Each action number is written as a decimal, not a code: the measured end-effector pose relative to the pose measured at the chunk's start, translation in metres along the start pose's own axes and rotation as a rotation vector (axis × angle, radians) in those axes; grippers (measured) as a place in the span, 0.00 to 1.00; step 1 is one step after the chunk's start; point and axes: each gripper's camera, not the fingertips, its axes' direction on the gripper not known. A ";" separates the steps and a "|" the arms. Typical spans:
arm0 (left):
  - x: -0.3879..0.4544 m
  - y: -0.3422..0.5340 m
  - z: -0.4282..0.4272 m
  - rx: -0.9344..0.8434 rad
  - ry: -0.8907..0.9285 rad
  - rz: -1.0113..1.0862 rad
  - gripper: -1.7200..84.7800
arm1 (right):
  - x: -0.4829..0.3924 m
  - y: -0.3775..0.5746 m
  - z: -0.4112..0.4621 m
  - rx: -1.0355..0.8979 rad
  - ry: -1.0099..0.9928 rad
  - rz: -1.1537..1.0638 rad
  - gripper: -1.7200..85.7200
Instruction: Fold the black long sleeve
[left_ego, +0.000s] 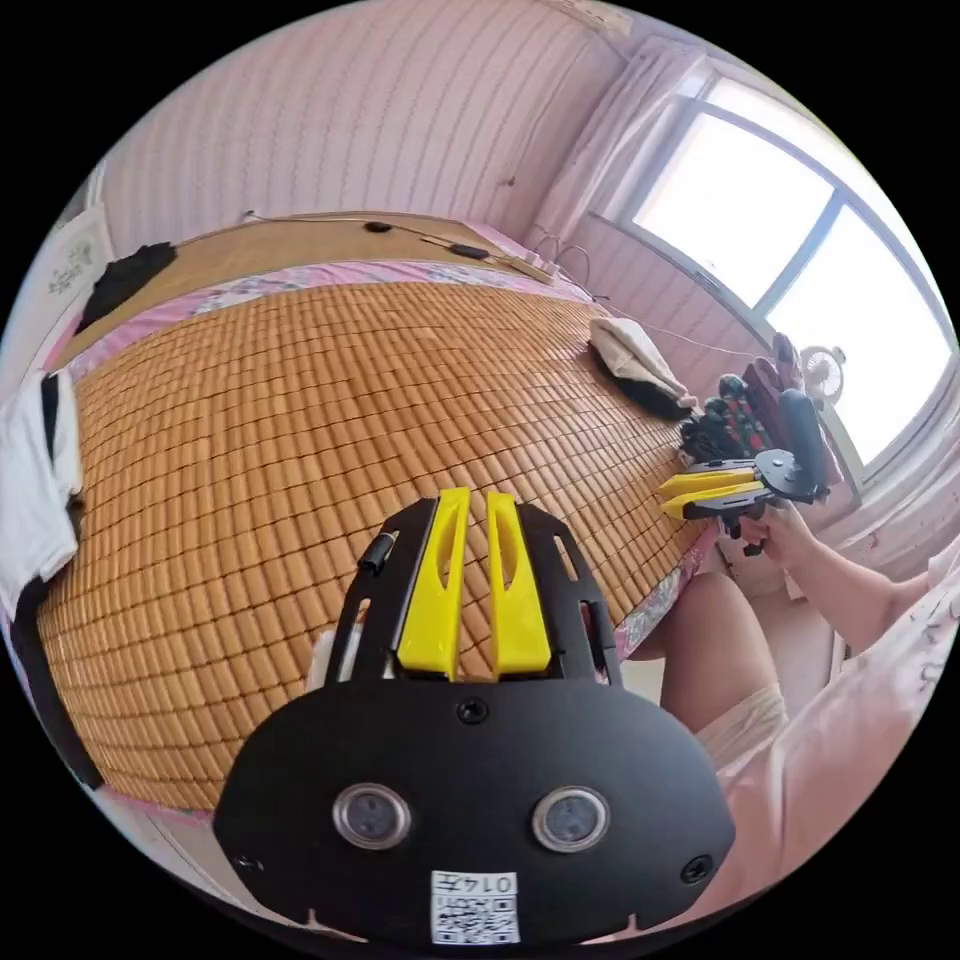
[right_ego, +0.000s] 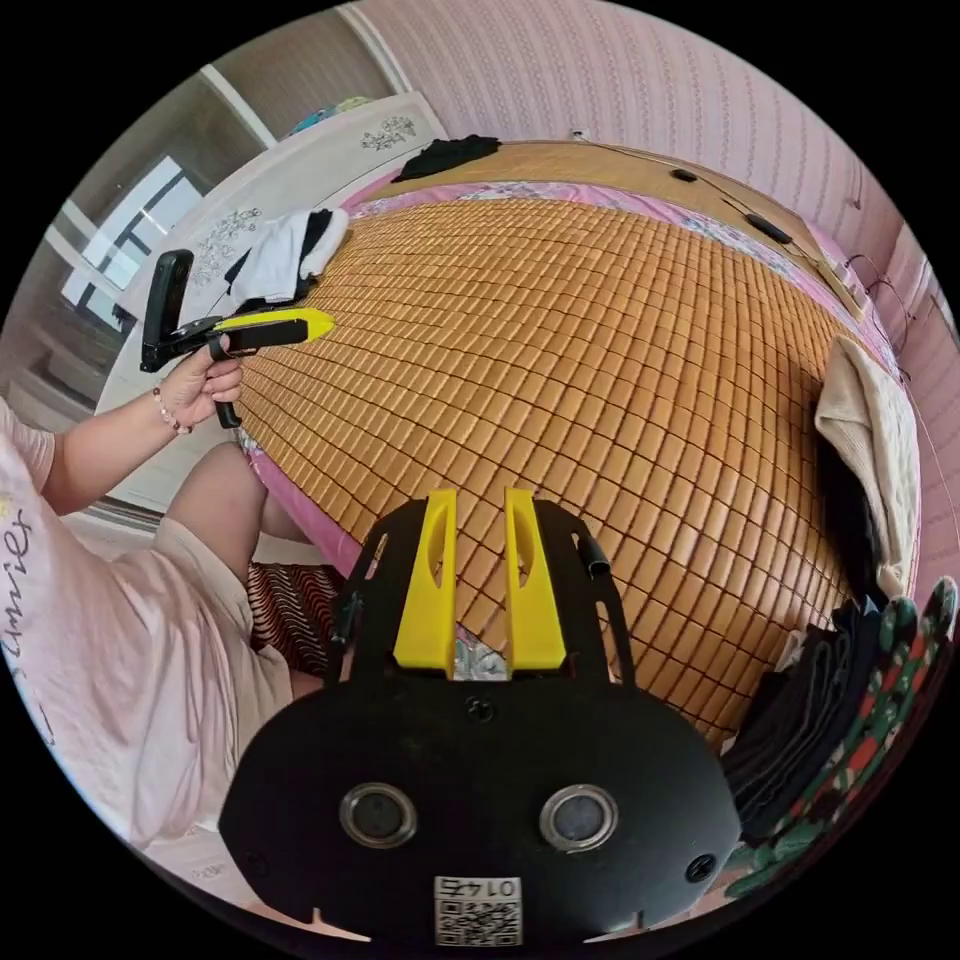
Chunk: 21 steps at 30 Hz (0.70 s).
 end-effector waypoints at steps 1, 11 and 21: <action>-0.012 0.017 -0.020 0.024 -0.037 -0.039 0.04 | -0.018 -0.007 0.006 -0.005 -0.014 -0.039 0.11; -0.184 0.267 -0.249 0.401 -0.503 -0.752 0.03 | -0.339 -0.165 0.100 -0.072 -0.106 -0.739 0.12; -0.352 0.371 -0.309 0.411 -0.486 -1.051 0.07 | -0.598 -0.296 0.233 -0.207 0.005 -1.095 0.13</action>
